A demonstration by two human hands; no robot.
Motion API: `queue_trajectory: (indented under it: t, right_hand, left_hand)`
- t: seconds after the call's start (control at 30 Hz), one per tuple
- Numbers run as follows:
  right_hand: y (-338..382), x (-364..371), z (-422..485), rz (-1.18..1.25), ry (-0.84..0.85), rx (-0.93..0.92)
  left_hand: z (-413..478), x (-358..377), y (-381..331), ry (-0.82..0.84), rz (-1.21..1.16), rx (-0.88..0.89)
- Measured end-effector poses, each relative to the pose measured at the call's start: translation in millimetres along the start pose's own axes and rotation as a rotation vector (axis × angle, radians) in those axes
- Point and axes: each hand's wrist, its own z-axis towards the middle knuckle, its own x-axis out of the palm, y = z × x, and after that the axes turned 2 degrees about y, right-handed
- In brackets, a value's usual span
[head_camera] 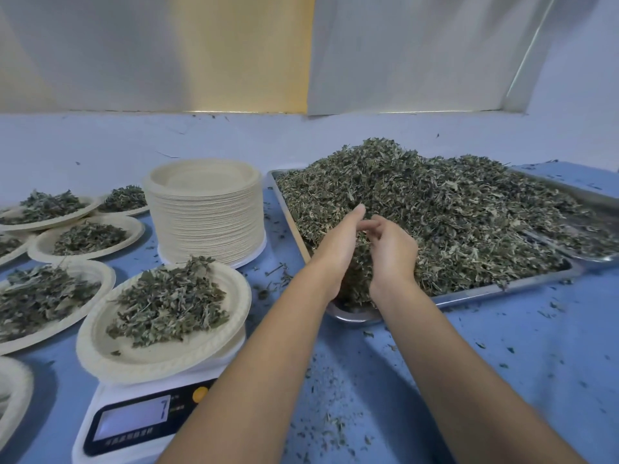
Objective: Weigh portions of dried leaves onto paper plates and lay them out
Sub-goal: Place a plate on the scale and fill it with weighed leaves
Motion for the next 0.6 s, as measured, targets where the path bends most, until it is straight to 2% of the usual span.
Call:
queue_trajectory:
  t: [0.17,0.3,0.5,0.6]
  right_hand:
    - [-2.6,2.2,-0.6,0.019,-0.065,-0.042]
    - [-6.7,2.5,2.1,0.005,-0.058,-0.034]
    - [-7.4,5.9,-0.1,0.043,-0.038,-0.011]
    - [-6.0,8.1,-6.3,0.096,-0.012,-0.006]
  left_hand:
    - [-3.5,0.6,3.3,-0.019,0.243,0.103]
    - [-6.5,4.4,1.4,-0.052,0.352,0.136]
    - [-10.2,0.8,2.8,-0.077,0.186,0.182]
    - [-9.5,-2.1,0.4,-0.129,0.252,0.233]
